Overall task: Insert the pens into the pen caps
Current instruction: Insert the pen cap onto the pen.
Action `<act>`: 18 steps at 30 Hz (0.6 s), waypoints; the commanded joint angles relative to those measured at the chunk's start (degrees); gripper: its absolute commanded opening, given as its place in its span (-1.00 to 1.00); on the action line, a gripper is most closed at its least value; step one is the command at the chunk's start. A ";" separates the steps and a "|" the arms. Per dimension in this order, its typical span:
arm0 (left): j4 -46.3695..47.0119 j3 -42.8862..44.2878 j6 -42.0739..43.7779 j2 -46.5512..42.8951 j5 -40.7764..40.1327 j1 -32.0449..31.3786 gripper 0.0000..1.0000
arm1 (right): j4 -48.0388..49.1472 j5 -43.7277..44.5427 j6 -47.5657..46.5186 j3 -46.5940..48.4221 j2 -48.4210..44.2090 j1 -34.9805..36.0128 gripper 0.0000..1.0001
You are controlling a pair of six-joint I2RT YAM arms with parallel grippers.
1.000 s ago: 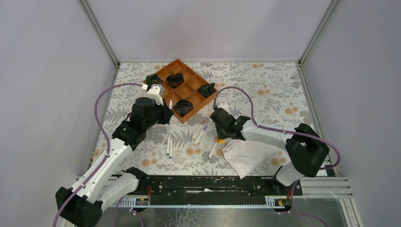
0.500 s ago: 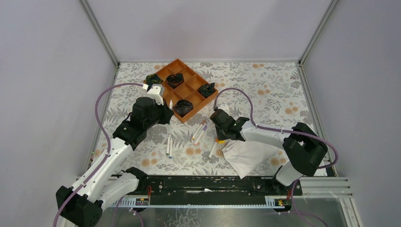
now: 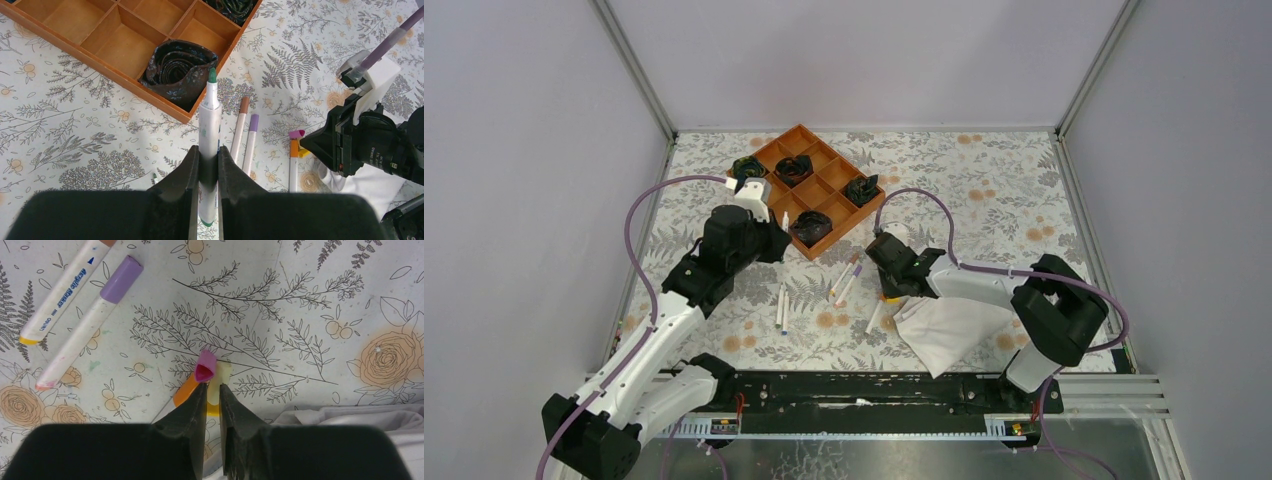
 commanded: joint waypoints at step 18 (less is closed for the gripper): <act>1.97 0.08 0.46 -0.88 -0.10 0.56 -1.00 | -1.39 7.64 1.00 0.77 3.56 -0.45 -0.60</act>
